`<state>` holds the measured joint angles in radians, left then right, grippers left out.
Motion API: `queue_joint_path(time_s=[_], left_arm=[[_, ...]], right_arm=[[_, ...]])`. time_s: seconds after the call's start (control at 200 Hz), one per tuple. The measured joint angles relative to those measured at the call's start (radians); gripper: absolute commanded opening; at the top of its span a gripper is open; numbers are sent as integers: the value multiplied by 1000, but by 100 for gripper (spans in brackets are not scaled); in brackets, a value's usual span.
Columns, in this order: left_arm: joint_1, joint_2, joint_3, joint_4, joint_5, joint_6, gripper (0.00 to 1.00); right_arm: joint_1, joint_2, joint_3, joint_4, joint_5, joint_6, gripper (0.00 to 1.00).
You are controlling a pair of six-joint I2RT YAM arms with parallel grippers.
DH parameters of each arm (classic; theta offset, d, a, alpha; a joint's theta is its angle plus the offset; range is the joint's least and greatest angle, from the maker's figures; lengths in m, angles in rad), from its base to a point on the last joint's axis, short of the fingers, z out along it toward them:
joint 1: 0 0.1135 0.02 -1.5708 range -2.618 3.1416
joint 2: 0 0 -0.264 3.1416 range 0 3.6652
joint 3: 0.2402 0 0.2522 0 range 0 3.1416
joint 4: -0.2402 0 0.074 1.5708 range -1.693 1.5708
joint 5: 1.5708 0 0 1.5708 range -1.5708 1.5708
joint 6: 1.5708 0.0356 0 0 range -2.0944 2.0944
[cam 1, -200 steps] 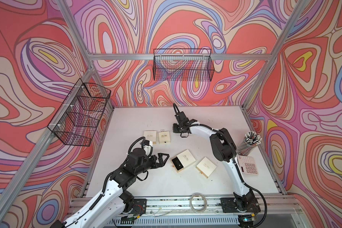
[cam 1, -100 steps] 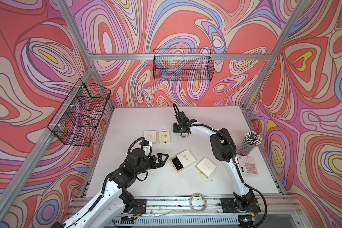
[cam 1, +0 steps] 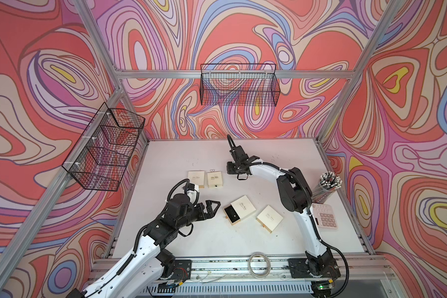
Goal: Take out the earrings from the drawer-style jewelry box
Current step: Place the earring at the center of the board.
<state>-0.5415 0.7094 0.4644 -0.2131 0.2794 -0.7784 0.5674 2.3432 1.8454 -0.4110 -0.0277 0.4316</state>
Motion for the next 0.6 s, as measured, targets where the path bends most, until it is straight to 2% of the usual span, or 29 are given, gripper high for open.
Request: queue_joint_path(time_s=[0.601], left_arm=[[0, -1, 0, 0, 0, 0, 100]], right_arm=[[-3, 0, -13, 29, -29, 8, 37]])
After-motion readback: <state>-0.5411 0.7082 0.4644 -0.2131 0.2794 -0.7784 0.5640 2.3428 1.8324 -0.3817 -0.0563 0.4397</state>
